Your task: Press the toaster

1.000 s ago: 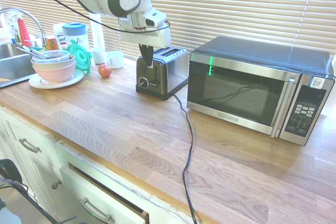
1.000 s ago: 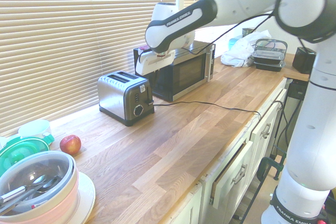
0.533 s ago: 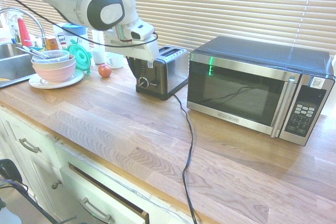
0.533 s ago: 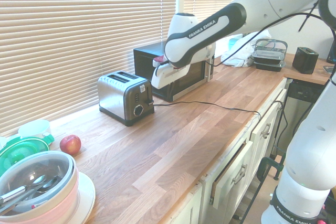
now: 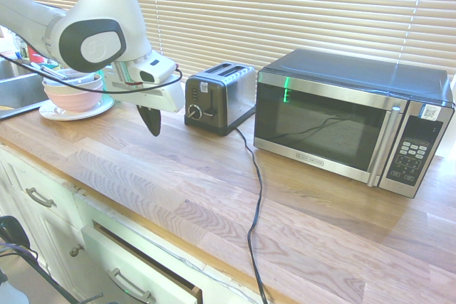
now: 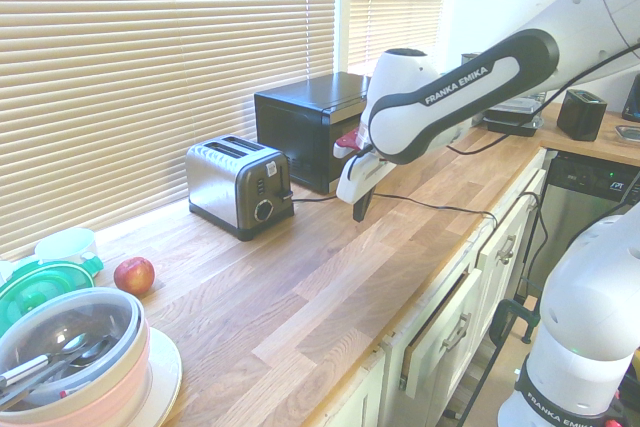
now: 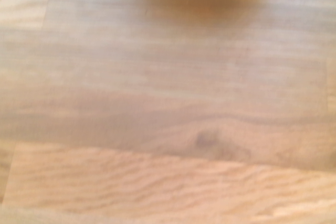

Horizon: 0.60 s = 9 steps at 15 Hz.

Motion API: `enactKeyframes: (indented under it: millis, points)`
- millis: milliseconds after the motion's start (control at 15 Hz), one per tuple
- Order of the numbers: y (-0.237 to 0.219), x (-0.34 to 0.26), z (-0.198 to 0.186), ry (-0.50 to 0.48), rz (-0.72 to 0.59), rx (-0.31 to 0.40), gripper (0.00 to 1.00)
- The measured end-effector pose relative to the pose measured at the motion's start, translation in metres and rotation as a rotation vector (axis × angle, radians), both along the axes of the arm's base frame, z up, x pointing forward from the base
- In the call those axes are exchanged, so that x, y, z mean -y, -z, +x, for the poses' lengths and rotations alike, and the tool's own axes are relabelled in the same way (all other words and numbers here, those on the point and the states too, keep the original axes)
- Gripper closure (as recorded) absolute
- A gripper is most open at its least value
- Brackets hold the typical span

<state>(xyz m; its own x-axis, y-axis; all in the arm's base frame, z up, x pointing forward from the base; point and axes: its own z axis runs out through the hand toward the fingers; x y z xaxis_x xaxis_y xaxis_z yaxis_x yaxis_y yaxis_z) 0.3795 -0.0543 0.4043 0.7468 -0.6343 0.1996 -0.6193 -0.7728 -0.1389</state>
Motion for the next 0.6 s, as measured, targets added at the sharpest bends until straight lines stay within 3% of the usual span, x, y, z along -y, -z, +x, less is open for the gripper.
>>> enactKeyframes:
  millis: [67,133,600]
  points:
    - [0.0,-0.002,-0.002,-0.005,-0.003,0.0,1.0]
    - [0.0,-0.005,-0.003,-0.01,-0.007,0.0,0.0]
    - [-0.001,-0.015,-0.003,-0.041,-0.029,-0.001,0.0]
